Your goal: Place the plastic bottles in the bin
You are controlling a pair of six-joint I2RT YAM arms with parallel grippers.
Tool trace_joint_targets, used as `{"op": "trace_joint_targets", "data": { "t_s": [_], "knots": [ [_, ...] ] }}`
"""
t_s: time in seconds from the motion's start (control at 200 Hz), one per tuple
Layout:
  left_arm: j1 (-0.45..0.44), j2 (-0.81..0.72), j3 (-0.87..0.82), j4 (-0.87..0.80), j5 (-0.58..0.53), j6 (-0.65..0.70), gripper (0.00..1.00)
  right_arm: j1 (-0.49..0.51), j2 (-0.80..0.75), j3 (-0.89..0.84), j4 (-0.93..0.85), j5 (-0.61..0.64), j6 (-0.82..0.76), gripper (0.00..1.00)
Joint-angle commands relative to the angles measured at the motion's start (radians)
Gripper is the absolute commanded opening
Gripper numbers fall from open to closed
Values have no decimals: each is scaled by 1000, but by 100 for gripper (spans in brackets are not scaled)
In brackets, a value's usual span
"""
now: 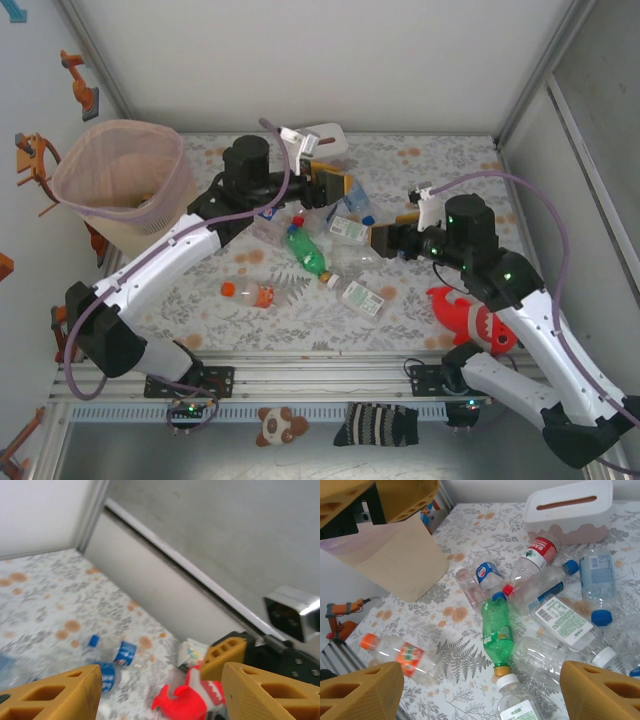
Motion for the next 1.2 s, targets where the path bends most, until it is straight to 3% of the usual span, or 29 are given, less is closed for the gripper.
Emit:
{"op": "trace_joint_targets", "data": {
  "t_s": [0.0, 0.265, 0.36, 0.466, 0.676, 0.771, 0.971, 1.197],
  "knots": [
    [14, -56, -26, -123, -112, 33, 64, -2, -2, -2, 3, 13, -10, 80],
    [31, -133, -82, -350, -321, -28, 64, -2, 6, -7, 2, 19, -11, 79],
    [42, -177, -99, -466, -468, -106, 65, -2, 10, -6, 4, 17, -12, 78],
    [50, -248, -159, -505, -573, -210, 76, -2, 13, -10, 9, 16, -11, 78],
    [84, -319, -198, -749, -752, -411, 71, -2, 29, -11, 17, 5, -11, 78],
    [103, -333, -201, -874, -787, -503, 66, -1, 35, -10, 17, -1, -12, 78],
    [104, -382, -266, -1016, -802, -709, 68, -2, 42, -20, 29, -3, -9, 77],
    [104, -404, -380, -1034, -723, -898, 70, -2, 46, -20, 28, -4, -9, 77]
  ]
}}
